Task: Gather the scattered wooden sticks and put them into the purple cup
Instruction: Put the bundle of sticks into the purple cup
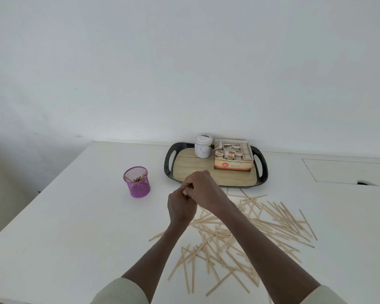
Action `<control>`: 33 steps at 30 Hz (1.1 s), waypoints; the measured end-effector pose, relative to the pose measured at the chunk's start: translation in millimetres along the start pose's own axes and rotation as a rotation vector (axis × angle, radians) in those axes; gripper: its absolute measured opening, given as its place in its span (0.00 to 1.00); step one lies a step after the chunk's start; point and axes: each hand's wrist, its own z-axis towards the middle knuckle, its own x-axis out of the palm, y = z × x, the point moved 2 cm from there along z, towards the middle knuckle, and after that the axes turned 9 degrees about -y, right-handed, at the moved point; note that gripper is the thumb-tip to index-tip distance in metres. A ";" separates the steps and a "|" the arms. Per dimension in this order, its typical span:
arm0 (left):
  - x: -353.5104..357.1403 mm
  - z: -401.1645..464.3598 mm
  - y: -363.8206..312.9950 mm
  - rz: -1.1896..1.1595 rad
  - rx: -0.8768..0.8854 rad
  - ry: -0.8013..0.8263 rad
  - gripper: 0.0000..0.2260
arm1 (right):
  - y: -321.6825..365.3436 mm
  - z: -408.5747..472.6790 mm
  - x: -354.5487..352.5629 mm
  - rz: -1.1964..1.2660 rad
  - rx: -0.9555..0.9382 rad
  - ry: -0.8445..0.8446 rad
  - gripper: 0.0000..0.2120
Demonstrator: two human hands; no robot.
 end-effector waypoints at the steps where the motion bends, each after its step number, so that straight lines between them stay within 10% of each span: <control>1: 0.1 0.7 1.9 -0.007 -0.008 0.005 0.12 | 0.7 0.9 0.4 -0.007 0.004 0.002 0.08; 15: -5.0 7.8 55.5 0.023 -0.069 0.140 0.15 | -2.5 13.3 0.3 -0.041 0.057 -0.051 0.08; 33: -27.6 -11.4 130.4 0.301 0.292 0.086 0.21 | 59.5 122.7 55.0 0.010 -0.209 -0.204 0.08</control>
